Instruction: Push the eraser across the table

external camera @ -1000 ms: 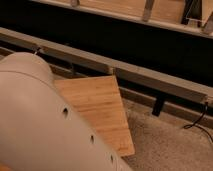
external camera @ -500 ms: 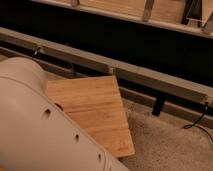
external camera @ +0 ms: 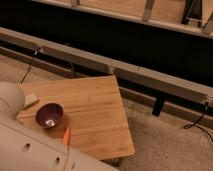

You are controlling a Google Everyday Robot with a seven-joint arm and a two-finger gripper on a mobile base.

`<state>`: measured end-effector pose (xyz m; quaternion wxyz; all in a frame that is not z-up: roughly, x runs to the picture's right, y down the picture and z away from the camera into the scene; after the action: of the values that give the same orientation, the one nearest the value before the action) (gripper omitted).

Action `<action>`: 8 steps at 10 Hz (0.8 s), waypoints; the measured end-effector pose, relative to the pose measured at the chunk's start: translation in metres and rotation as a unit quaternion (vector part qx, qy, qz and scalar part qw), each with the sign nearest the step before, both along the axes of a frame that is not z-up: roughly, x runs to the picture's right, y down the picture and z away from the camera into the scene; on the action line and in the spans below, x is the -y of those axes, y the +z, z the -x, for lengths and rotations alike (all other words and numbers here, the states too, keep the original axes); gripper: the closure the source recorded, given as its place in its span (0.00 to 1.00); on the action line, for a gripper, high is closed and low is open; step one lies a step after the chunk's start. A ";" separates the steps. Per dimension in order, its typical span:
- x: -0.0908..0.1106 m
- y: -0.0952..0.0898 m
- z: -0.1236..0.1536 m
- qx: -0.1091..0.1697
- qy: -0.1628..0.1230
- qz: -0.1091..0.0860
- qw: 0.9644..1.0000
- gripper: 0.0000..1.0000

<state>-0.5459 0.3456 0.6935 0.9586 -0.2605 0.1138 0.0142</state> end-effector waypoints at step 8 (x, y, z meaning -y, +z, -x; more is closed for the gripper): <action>-0.006 0.032 0.057 -0.004 -0.026 0.006 1.000 1.00</action>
<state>-0.6027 0.3512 0.7256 0.9568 -0.2628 0.1241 -0.0106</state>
